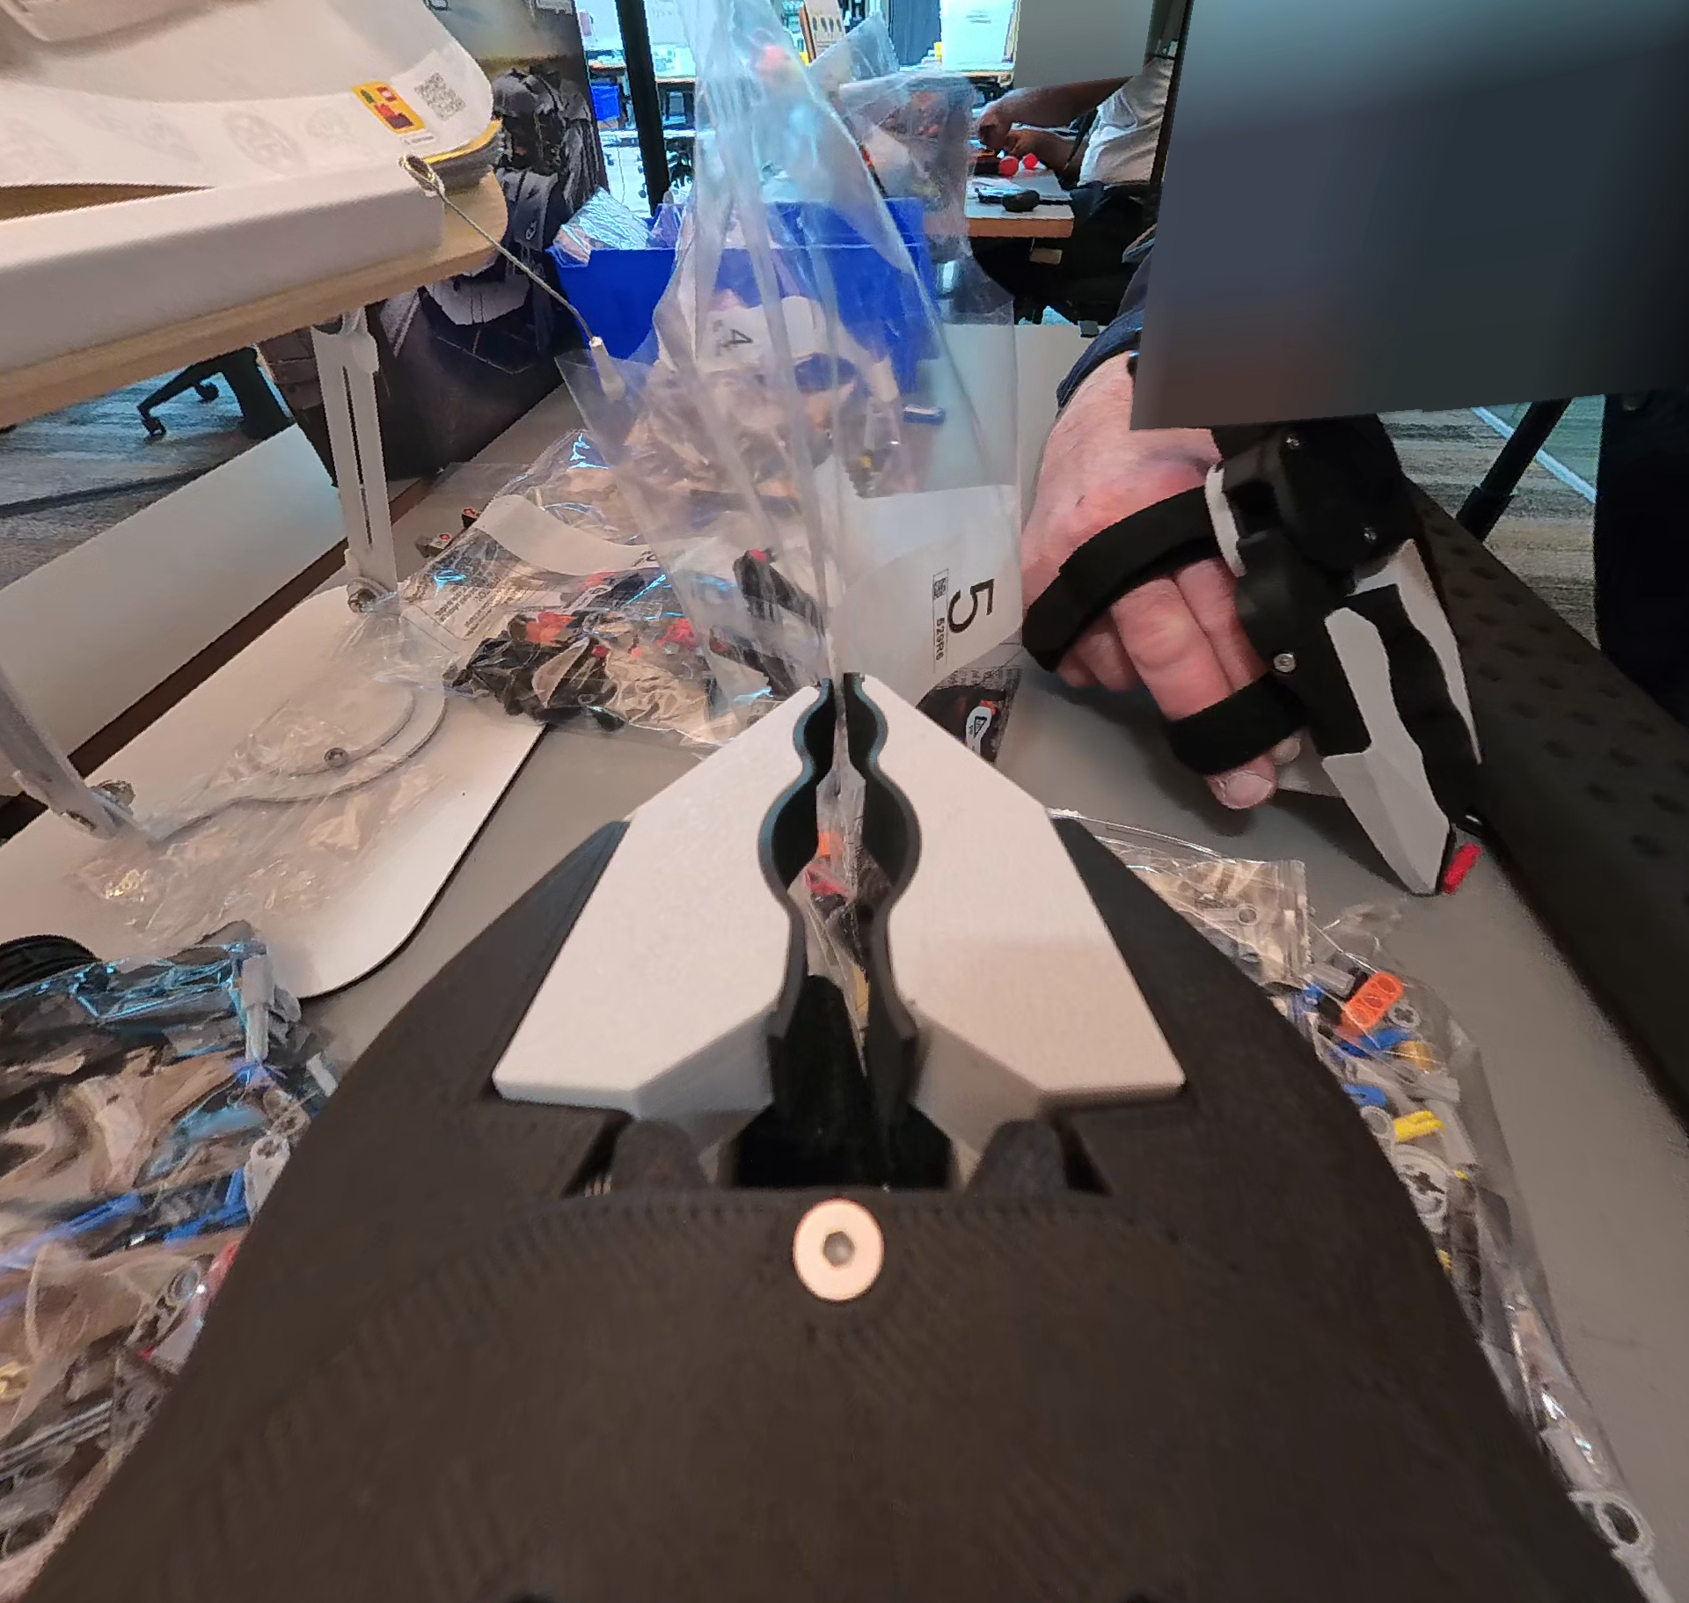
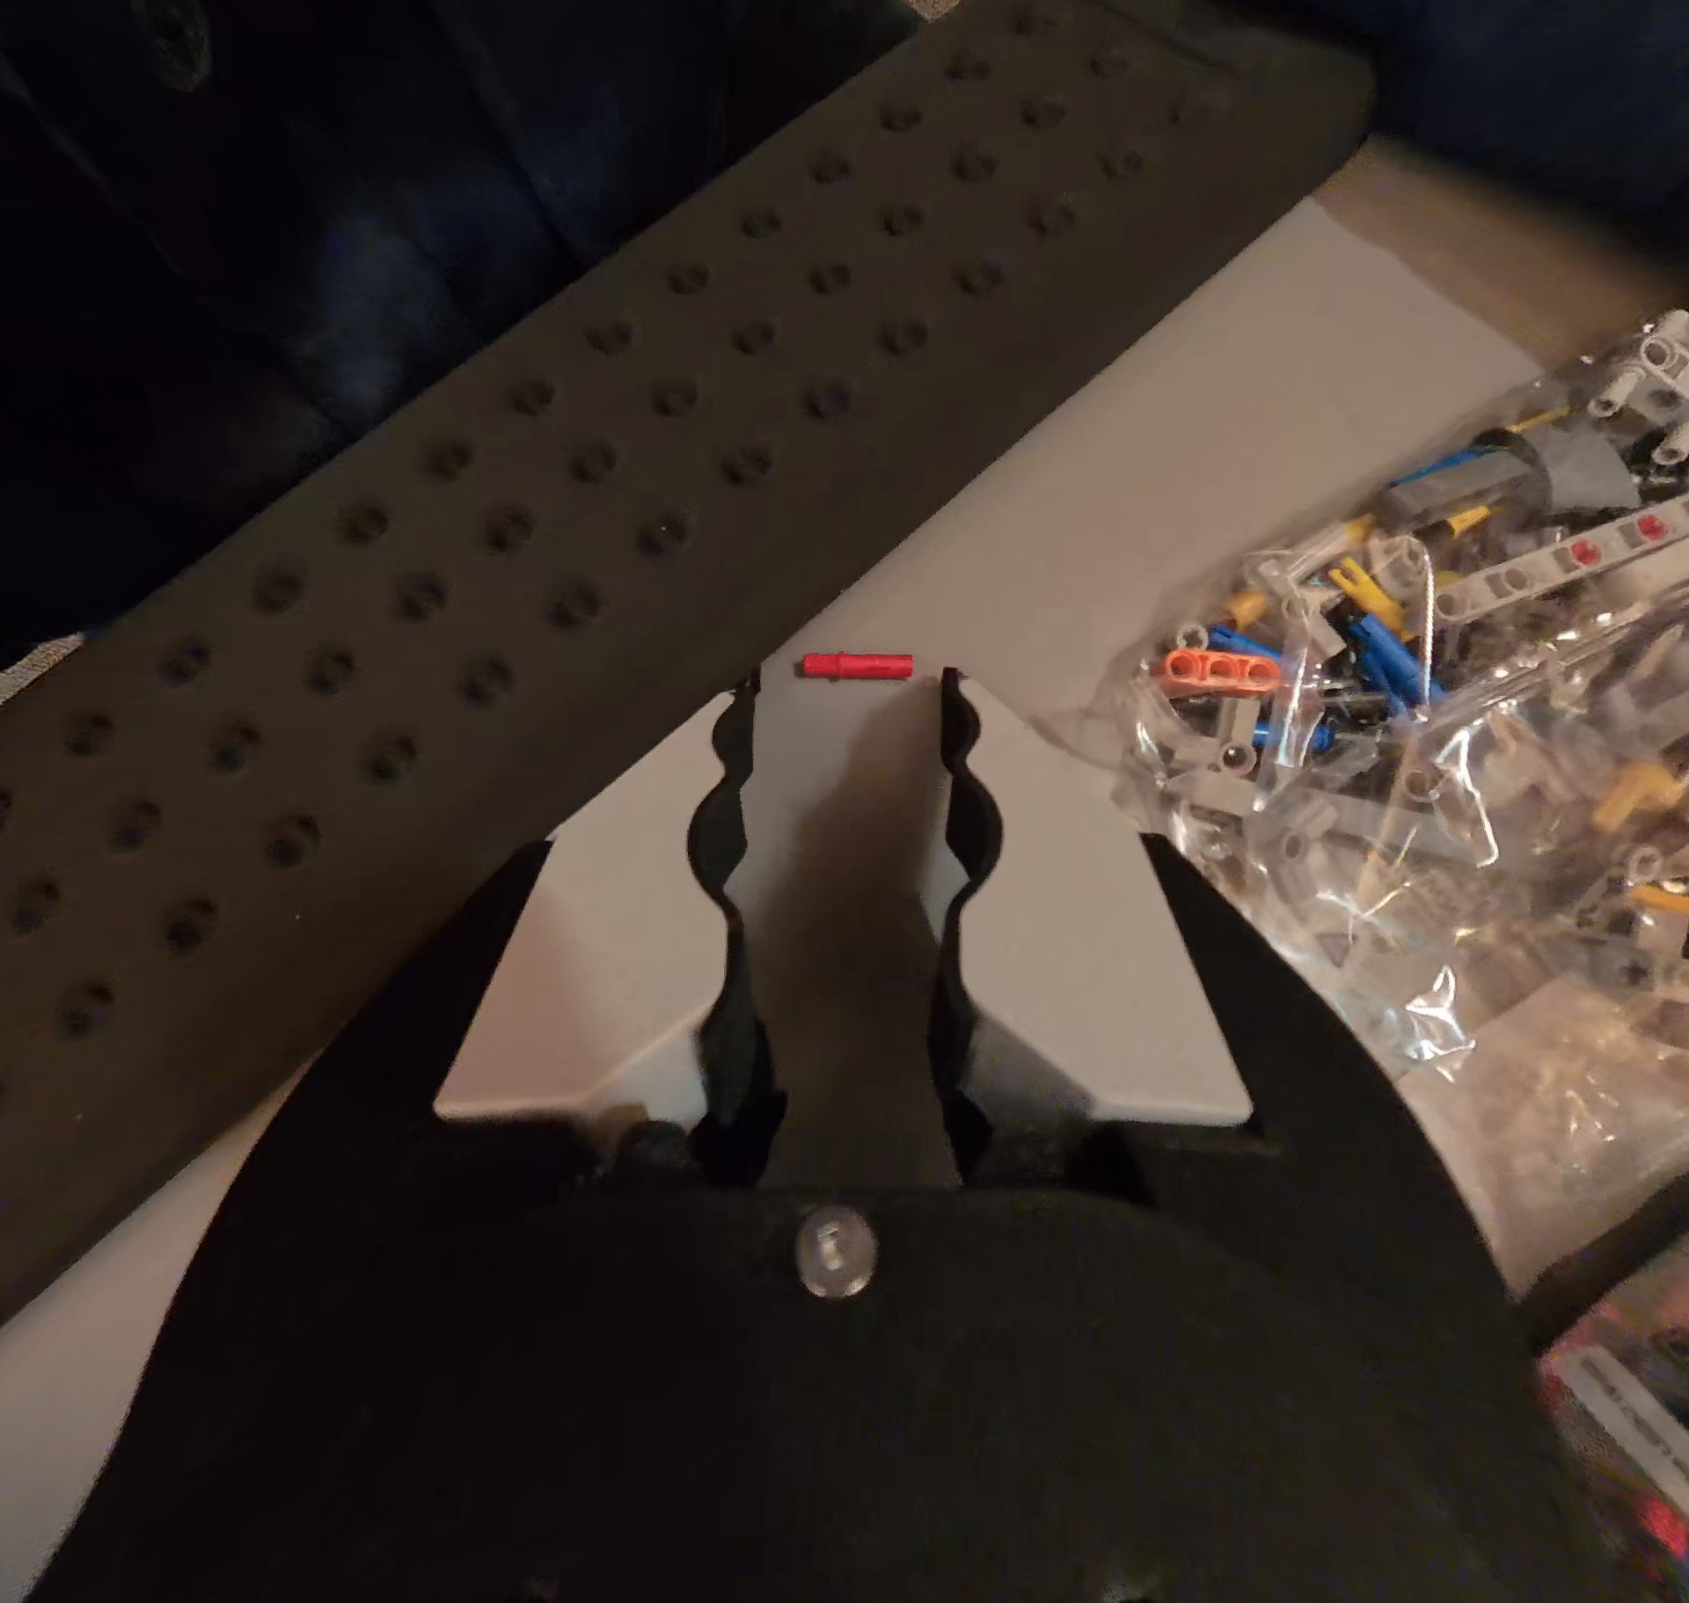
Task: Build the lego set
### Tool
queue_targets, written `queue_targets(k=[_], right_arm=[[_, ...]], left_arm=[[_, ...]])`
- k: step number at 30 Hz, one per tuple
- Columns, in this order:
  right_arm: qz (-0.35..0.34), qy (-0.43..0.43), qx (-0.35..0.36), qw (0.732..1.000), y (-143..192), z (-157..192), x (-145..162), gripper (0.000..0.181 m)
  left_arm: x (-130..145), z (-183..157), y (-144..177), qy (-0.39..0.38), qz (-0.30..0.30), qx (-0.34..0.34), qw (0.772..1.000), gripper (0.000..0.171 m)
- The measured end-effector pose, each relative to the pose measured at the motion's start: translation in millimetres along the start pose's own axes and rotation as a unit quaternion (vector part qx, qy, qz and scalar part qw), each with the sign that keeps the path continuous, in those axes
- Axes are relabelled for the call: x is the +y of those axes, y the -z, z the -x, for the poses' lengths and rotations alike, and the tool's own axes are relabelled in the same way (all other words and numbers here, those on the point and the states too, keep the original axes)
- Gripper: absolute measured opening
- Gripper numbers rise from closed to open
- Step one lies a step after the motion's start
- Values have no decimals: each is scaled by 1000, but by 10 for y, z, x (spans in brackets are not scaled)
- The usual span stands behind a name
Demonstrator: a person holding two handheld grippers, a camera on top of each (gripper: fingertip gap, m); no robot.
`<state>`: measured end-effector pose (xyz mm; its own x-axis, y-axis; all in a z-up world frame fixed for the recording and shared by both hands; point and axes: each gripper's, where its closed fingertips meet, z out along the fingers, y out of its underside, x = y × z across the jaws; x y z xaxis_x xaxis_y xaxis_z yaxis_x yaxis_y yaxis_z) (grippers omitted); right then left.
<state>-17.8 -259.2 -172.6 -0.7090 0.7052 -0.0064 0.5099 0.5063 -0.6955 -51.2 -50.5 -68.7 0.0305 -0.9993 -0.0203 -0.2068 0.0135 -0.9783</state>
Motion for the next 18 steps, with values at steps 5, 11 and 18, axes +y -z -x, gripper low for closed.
queue_targets(k=[5,11,18], right_arm=[[6,4,1,1000,-12,-1,-10,41],[-3,-35,-3,999,-91,-28,-73,45],[9,-83,45,996,-14,-249,-45,46]], left_arm=[[-3,-4,-2,-2,2,0,1000,1],[-4,-8,-7,-4,4,1,1000,1],[-4,-1,2,-6,6,-2,1000,1]])
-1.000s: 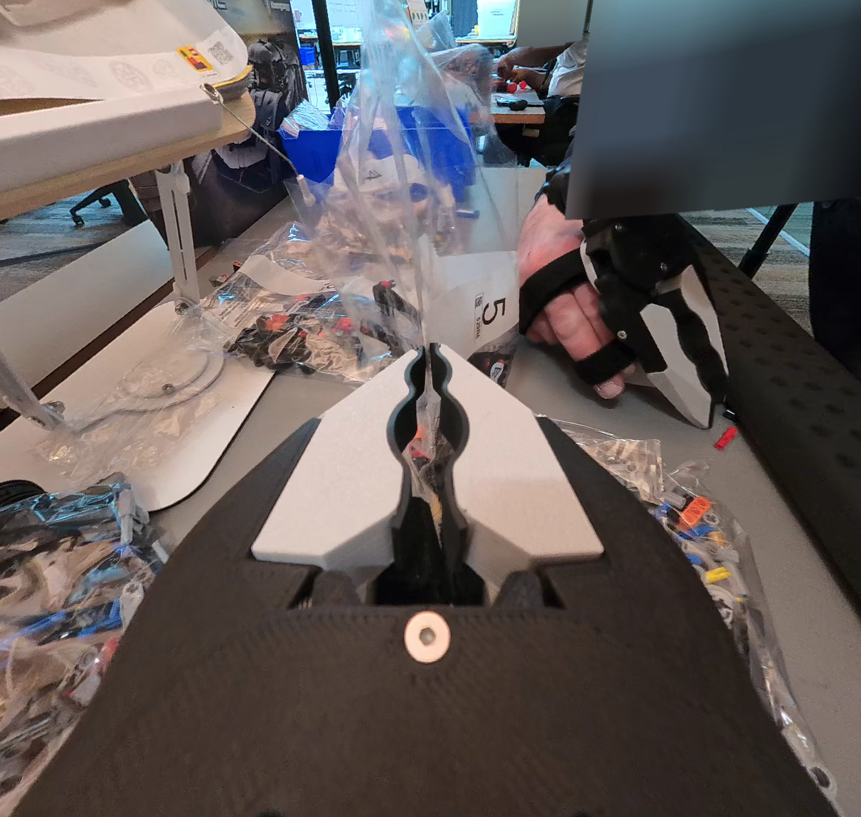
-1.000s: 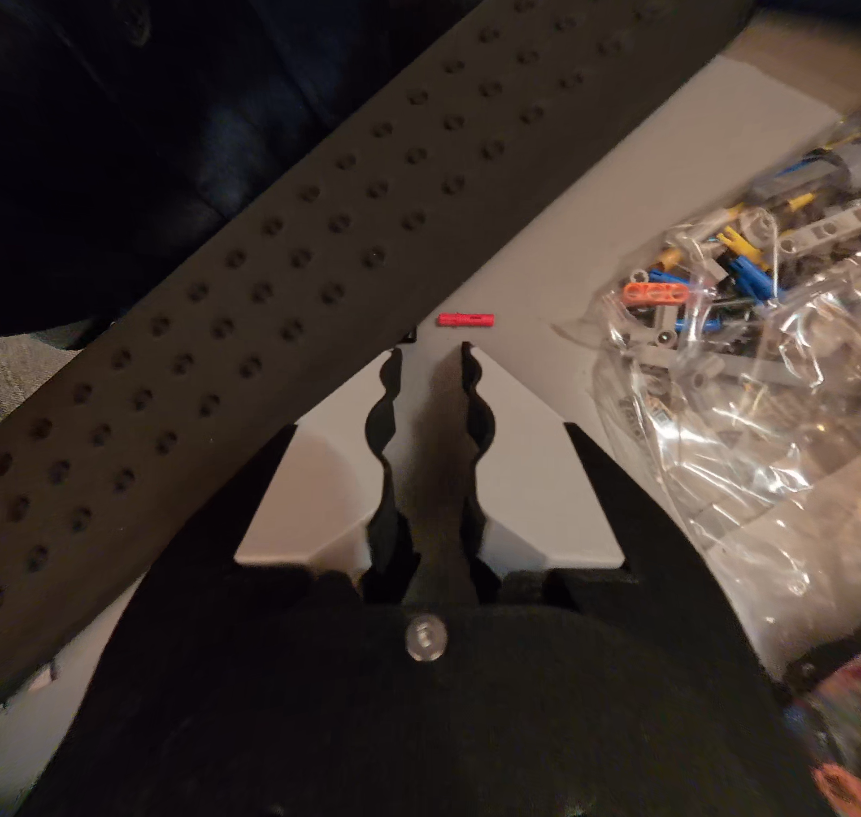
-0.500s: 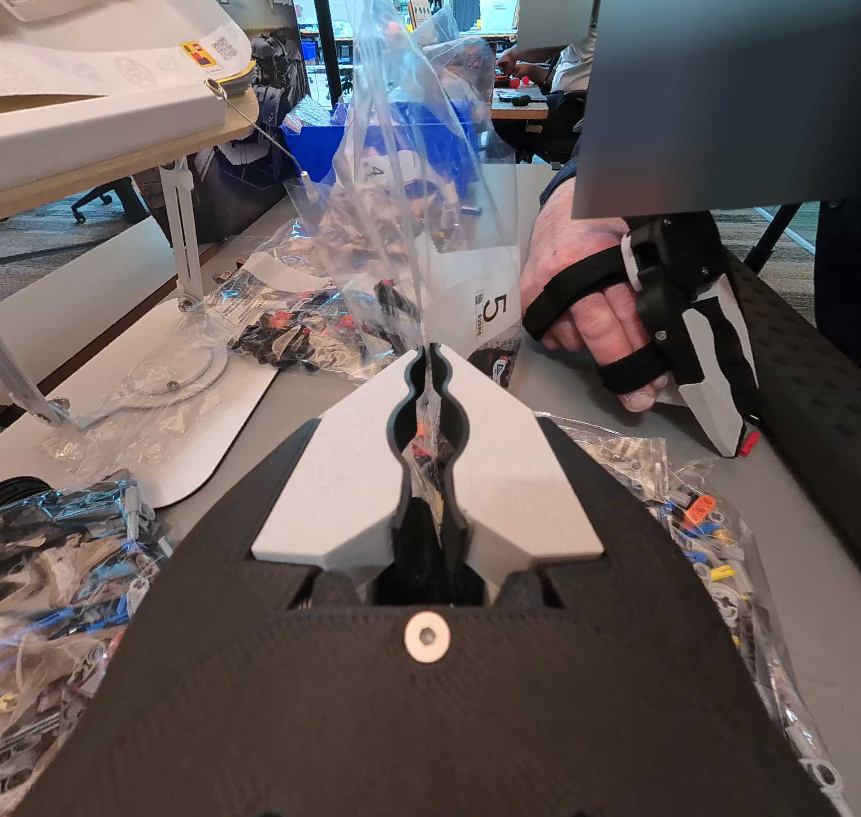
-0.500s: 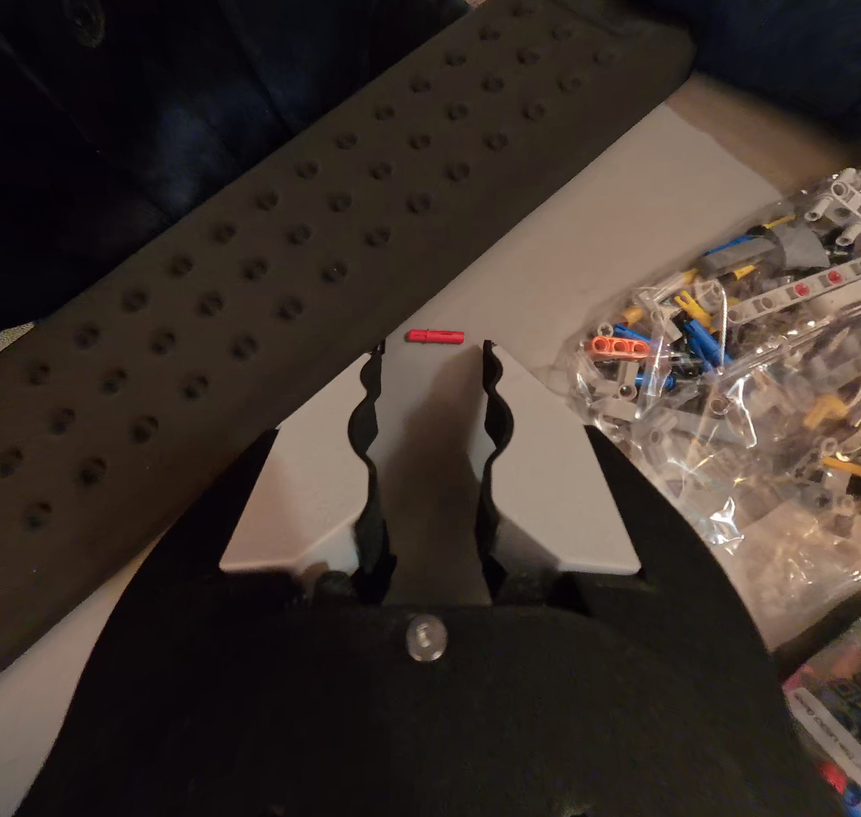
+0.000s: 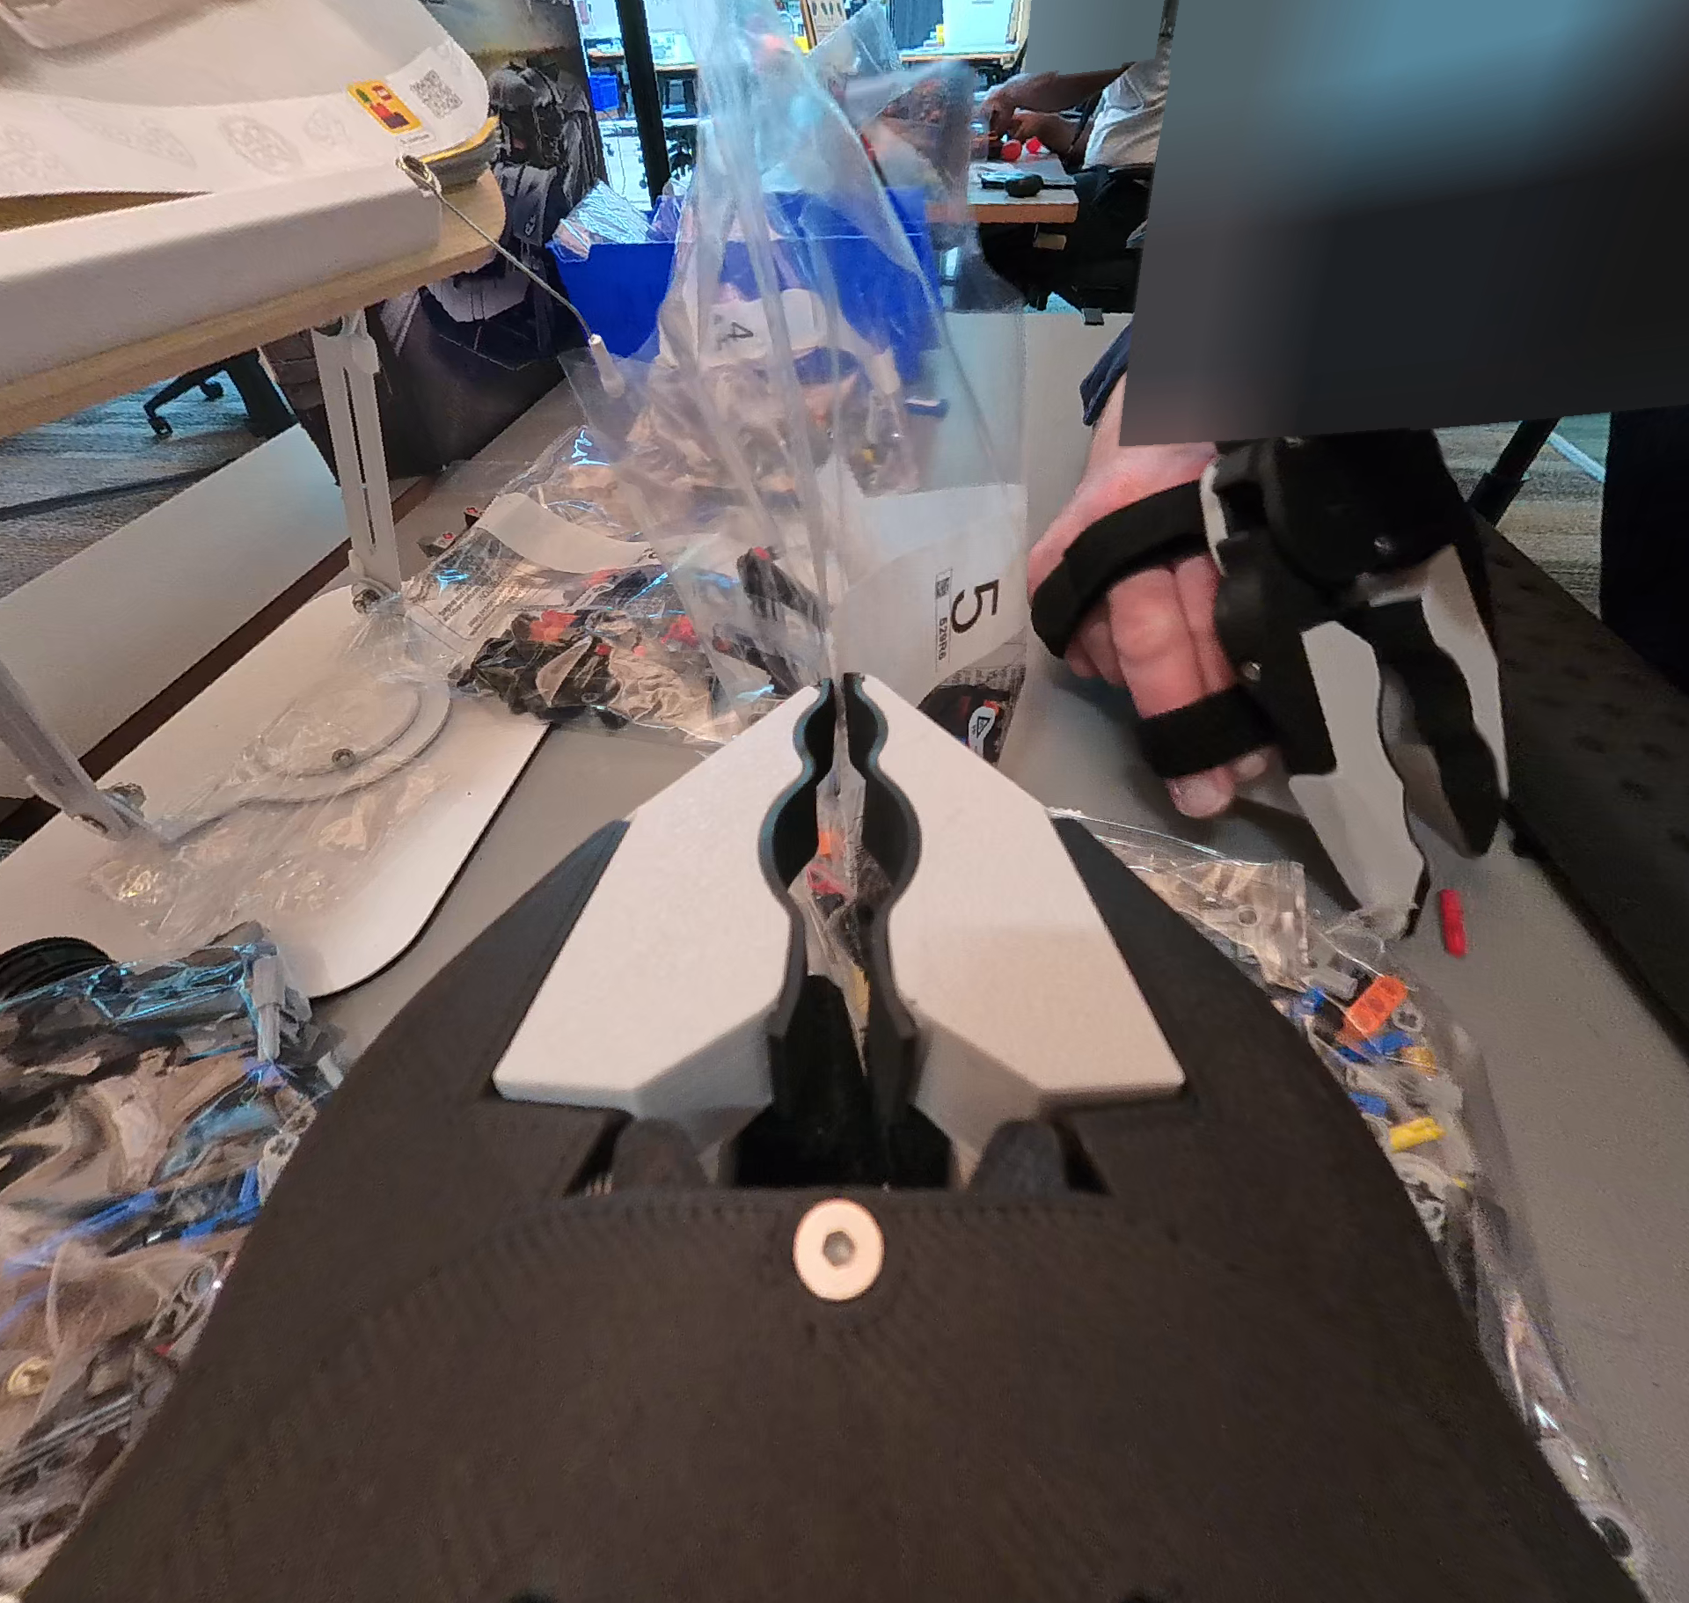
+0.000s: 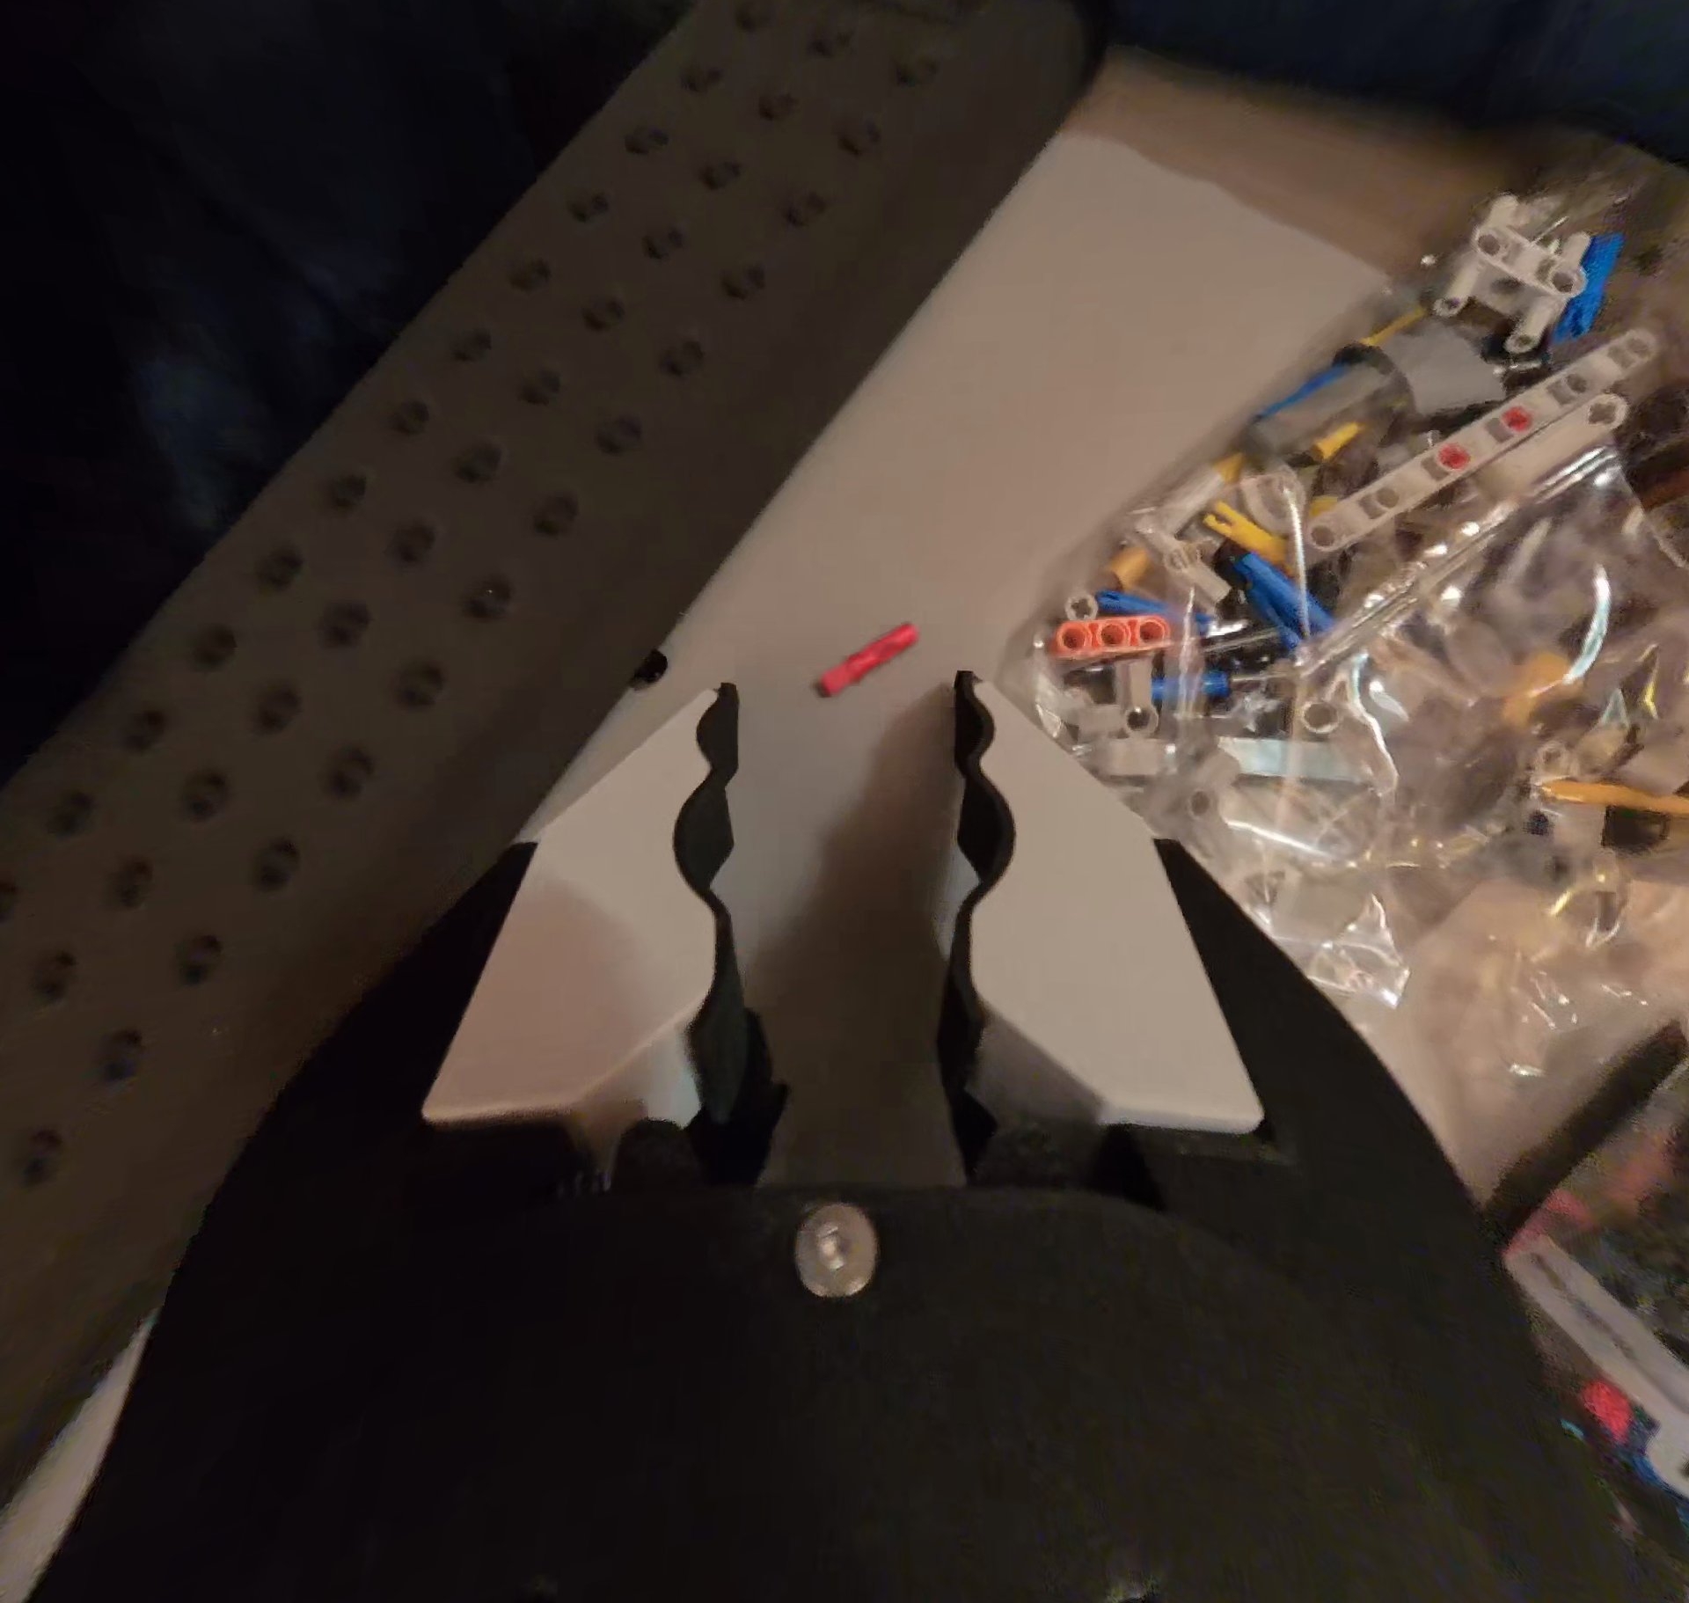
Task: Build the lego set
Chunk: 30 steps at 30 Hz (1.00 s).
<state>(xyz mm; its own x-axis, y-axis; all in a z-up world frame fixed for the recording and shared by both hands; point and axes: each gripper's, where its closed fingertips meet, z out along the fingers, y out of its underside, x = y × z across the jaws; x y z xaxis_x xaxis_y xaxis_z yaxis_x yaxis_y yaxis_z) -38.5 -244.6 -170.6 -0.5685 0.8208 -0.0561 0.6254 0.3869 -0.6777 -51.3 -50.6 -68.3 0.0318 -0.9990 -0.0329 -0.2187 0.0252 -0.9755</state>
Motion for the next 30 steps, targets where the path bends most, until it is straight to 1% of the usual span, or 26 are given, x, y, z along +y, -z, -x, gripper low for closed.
queue_targets(k=[2,4,5,6,8,10,11,14,17,19,23,28,30], right_arm=[[-14,-4,-19,1000,34,53,-30,47],[-1,23,-33,999,28,142,-6,50],[-7,28,-42,999,28,186,-38,52],[-14,32,-49,998,21,224,-68,49],[-13,37,-46,998,-2,210,-65,48],[-23,57,-62,996,-24,271,-75,34],[-21,68,-70,995,-39,296,-66,31],[-10,94,-106,990,-30,361,-6,27],[-4,120,-117,986,-89,388,-6,19],[-8,130,-135,982,-116,422,-32,15],[-14,142,-182,973,-189,598,-96,5],[-10,140,-180,974,-203,602,-109,4],[-6,137,-166,977,-188,546,-100,4]], left_arm=[[-1,-2,-1,0,0,0,1000,1],[-2,-5,-2,-1,1,1,1000,1],[-3,-4,-3,-1,1,1,1000,1],[-4,-5,-2,-1,1,1,1000,1],[-4,-6,-5,-1,1,1,1000,1],[-6,-7,-8,-1,0,1,1000,1],[-6,-9,-10,-1,0,2,1000,1],[-6,-7,-10,-1,1,1,1000,1],[-7,-5,-5,-2,1,0,1000,1],[-9,-6,-4,-2,1,0,1000,1],[-9,-9,-3,-5,4,0,1000,1],[-13,-15,-4,-6,4,1,1000,1],[-13,-14,-2,-7,5,0,1000,1]])
